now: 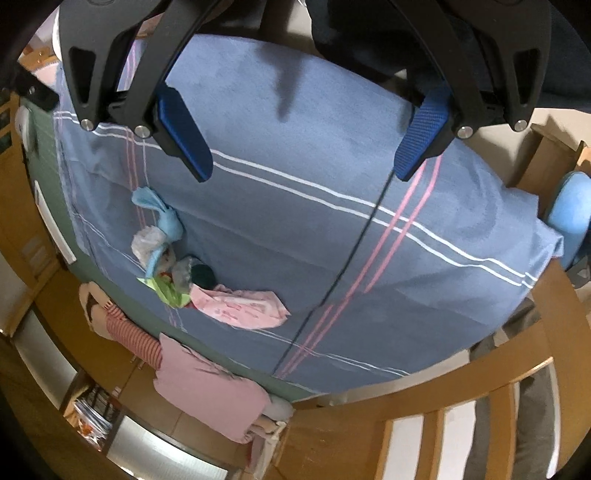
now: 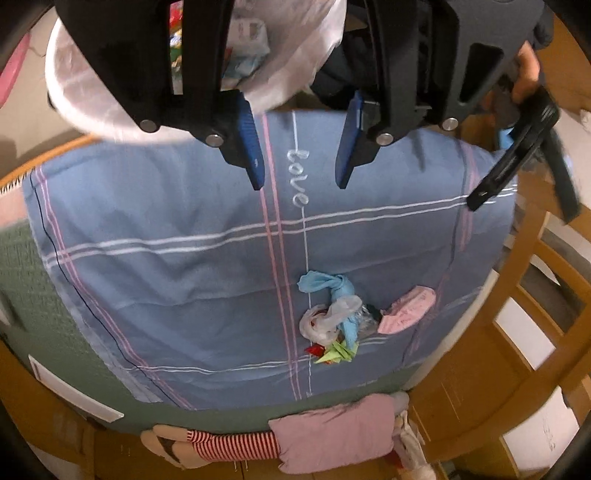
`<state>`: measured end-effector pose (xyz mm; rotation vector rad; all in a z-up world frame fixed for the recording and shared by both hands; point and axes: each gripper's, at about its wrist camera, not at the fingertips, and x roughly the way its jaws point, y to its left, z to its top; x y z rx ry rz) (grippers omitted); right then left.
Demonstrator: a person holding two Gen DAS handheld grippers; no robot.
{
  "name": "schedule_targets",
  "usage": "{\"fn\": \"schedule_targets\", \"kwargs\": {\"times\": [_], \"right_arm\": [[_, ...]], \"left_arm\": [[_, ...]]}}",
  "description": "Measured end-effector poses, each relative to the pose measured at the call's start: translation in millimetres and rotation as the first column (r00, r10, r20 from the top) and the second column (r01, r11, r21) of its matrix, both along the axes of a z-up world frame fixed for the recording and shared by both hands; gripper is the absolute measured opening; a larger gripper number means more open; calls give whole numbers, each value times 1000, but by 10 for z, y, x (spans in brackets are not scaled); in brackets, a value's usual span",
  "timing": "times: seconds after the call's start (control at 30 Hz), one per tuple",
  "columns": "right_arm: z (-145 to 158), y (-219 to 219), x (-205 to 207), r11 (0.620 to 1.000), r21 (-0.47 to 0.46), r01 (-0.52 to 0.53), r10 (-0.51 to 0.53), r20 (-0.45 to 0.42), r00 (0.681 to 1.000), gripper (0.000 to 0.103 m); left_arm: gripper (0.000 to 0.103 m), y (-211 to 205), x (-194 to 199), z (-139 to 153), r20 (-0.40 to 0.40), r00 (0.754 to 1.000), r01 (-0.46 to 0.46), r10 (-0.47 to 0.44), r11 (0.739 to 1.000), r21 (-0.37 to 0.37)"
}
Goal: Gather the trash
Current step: 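Lower the right gripper onto the white crumpled bag and close it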
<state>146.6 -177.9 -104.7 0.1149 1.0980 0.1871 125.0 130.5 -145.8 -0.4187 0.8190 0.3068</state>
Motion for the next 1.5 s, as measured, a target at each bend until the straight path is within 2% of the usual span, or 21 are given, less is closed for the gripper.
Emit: {"fn": "schedule_targets", "kwargs": {"times": [0.17, 0.27, 0.47, 0.6, 0.67, 0.83, 0.87, 0.9, 0.97, 1.03, 1.07, 1.17, 1.27, 1.37, 1.4, 1.47, 1.5], "right_arm": [[-161, 167, 424, 1000, -3, -20, 20, -53, 998, 43], [-226, 253, 660, 1000, 21, -14, 15, -60, 998, 53], [-337, 345, 1205, 993, 85, 78, -74, -48, 996, 63], [-413, 488, 1616, 985, 131, 115, -111, -42, 993, 65], [-452, 593, 1751, 987, 125, 99, -96, -30, 995, 74], [-719, 889, 2180, 996, 1, 85, -85, -29, 996, 74], [-790, 851, 2239, 995, 30, 100, -99, -49, 994, 74], [-843, 822, 2271, 993, 69, 99, -95, -69, 993, 72], [-945, 822, 2289, 993, 99, 60, -48, -121, 991, 22], [-944, 807, 2225, 987, 158, 27, -4, -141, 990, 15], [-931, 815, 2176, 981, 192, 5, 25, -150, 988, 14], [-794, 903, 1813, 942, 306, -140, 198, -167, 966, 13], [-623, 879, 1581, 916, 344, -207, 264, -126, 956, 13], [-526, 796, 1507, 908, 356, -222, 271, -94, 958, 15], [-477, 721, 1519, 932, 296, -210, 240, -71, 968, 18], [-457, 611, 1500, 957, 244, -156, 176, -65, 982, 39], [-456, 539, 1518, 963, 241, -122, 143, -70, 987, 43]], "left_arm": [[98, -21, 54, -34, -32, 999, -6, 8, 999, 37], [98, 2, 61, -44, -40, 999, -7, 9, 999, 35], [98, 71, 48, -63, -34, 999, -27, 26, 999, -26], [98, 73, 104, -109, -57, 998, -19, 16, 998, -52], [98, 66, 125, -123, -63, 998, -19, 16, 998, -53], [98, 62, 159, -153, -75, 997, -25, 20, 998, -63], [98, 59, 156, -157, -77, 997, -25, 20, 998, -65], [98, 67, 156, -161, -78, 997, -26, 20, 997, -67], [98, 77, 158, -164, -77, 997, -30, 25, 997, -68], [98, 94, 150, -163, -74, 997, -43, 37, 996, -77], [98, 104, 147, -160, -72, 997, -47, 41, 996, -81], [98, 131, 118, -139, -55, 996, -71, 66, 993, -90], [98, 133, 116, -142, -58, 996, -76, 71, 993, -93], [98, 106, 128, -136, -63, 996, -72, 67, 994, -77], [98, 99, 129, -132, -61, 996, -69, 65, 995, -71], [98, 86, 136, -133, -63, 996, -63, 60, 996, -60], [98, 79, 145, -136, -68, 996, -61, 57, 997, -54]]}}
